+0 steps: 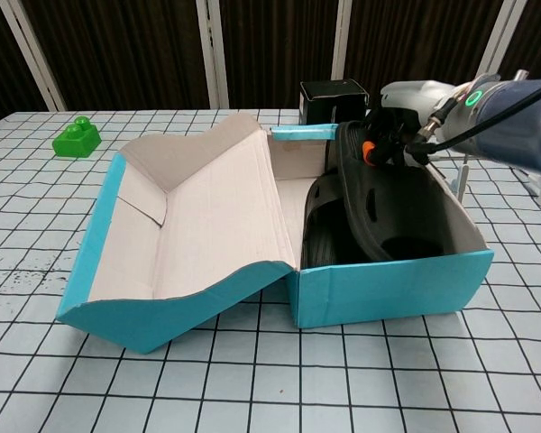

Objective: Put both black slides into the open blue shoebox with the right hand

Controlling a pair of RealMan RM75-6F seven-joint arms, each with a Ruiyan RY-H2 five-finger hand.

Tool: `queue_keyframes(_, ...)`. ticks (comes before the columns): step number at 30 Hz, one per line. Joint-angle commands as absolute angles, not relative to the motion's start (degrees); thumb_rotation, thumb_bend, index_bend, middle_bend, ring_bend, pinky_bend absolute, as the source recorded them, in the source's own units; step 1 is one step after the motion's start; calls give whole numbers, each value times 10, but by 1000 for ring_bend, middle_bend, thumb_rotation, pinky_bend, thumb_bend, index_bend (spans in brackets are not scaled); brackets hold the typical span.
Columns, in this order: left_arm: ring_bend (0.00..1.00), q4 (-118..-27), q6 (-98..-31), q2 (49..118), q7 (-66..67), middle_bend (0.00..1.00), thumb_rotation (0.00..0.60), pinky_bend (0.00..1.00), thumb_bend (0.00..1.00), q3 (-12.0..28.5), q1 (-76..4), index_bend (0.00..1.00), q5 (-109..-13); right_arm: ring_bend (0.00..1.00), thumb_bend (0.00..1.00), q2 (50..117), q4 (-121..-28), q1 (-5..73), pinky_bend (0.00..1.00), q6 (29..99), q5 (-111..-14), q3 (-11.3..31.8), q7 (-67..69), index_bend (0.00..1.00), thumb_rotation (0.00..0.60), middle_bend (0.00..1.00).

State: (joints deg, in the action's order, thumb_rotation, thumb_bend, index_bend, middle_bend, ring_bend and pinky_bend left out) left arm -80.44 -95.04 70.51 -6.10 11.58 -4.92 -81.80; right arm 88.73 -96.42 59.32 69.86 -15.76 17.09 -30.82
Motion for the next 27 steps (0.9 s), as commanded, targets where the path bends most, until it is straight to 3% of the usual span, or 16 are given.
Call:
queue_keyframes(1, 0, -805, -950, 705, -62, 0, 600, 73, 210, 115, -49, 69, -819, 662, 642, 906, -946, 592, 782, 696, -162, 164, -320, 597, 600, 488)
queue_keyframes(18, 0, -804, -950, 702, -74, 0, 600, 74, 210, 117, -48, 69, -817, 662, 642, 972, -892, 590, 782, 713, -199, 150, -393, 597, 600, 488)
queue_keyframes(27, 0, -806, -950, 701, -75, 0, 600, 74, 210, 115, -48, 69, -818, 662, 642, 980, -873, 596, 782, 705, -192, 173, -421, 597, 600, 488)
